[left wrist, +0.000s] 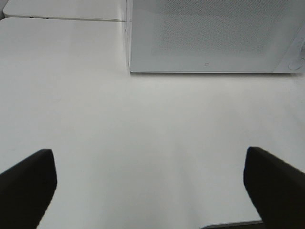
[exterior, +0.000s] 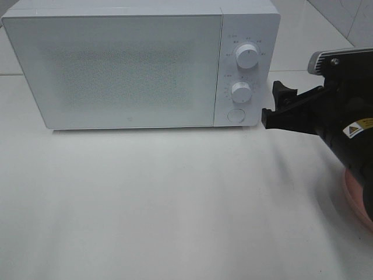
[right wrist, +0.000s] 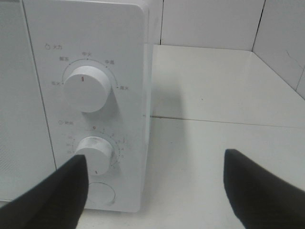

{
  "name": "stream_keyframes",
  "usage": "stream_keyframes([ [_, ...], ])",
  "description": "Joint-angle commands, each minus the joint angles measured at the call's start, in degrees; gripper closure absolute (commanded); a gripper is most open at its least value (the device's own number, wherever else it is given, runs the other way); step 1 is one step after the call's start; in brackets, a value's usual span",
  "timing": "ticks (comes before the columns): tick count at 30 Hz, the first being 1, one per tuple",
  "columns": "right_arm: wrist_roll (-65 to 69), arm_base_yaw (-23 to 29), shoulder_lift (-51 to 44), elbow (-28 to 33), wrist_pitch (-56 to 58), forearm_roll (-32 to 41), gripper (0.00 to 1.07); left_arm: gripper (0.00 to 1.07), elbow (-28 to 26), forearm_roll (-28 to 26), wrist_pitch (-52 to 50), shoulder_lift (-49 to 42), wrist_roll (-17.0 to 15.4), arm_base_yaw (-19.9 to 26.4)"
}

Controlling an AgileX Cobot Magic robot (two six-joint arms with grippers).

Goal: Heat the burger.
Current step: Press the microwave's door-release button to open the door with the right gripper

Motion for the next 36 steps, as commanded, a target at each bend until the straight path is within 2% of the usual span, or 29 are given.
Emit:
stream_keyframes([
  [1, -0.7, 3.5, 1.4, 0.0, -3.7, 3.4, 0.33, 0.07, 0.2, 0.0, -0.7, -1.0, -0.1, -0.2],
  [8, -0.5, 9.9, 4.6, -0.4, -6.2, 8.5, 0.33, 0.07, 0.2, 0.0, -0.7, -1.0, -0.1, -0.2],
  [14, -0.2, 11.2, 6.3, -1.3, -6.2, 8.8, 0.33, 0.07, 0.2, 0.0, -0.7, -1.0, -0.1, -0.2],
  [20, 6.2, 11.2, 6.8, -1.3, -6.0, 8.6, 0.34, 0.07, 0.2, 0.0, -0.7, -1.0, -0.1, -0.2],
  [25, 16.6, 11.2, 6.8, -1.3, -6.0, 8.5, 0.39, 0.07, 0.2, 0.0, -0.7, -1.0, -0.1, -0.2],
  [27, 25.0, 11.2, 6.8, -1.3, -5.9, 8.5, 0.44, 0.07, 0.2, 0.0, -0.7, -1.0, -0.1, -0.2],
  [28, 25.0, 11.2, 6.8, -1.3, -5.9, 8.5, 0.44, 0.07, 0.2, 0.0, -0.7, -1.0, -0.1, -0.2],
  [29, 31.9, 11.2, 6.8, -1.3, -5.9, 8.5, 0.48, 0.07, 0.2, 0.0, -0.7, -1.0, -0.1, -0.2],
  [31, 34.7, 11.2, 6.8, -1.3, -5.9, 8.5, 0.50, 0.07, 0.2, 0.0, -0.7, -1.0, -0.1, -0.2],
  [33, 48.2, 11.2, 6.8, -1.3, -4.3, 8.5, 0.60, 0.07, 0.2, 0.0, -0.7, -1.0, -0.1, -0.2],
  [35, 51.7, 11.2, 6.8, -1.3, -3.7, 8.5, 0.63, 0.07, 0.2, 0.0, -0.7, -1.0, -0.1, -0.2],
  [36, 57.9, 11.2, 6.8, -1.3, -2.6, 8.5, 0.69, 0.07, 0.2, 0.0, -0.7, -1.0, -0.1, -0.2],
])
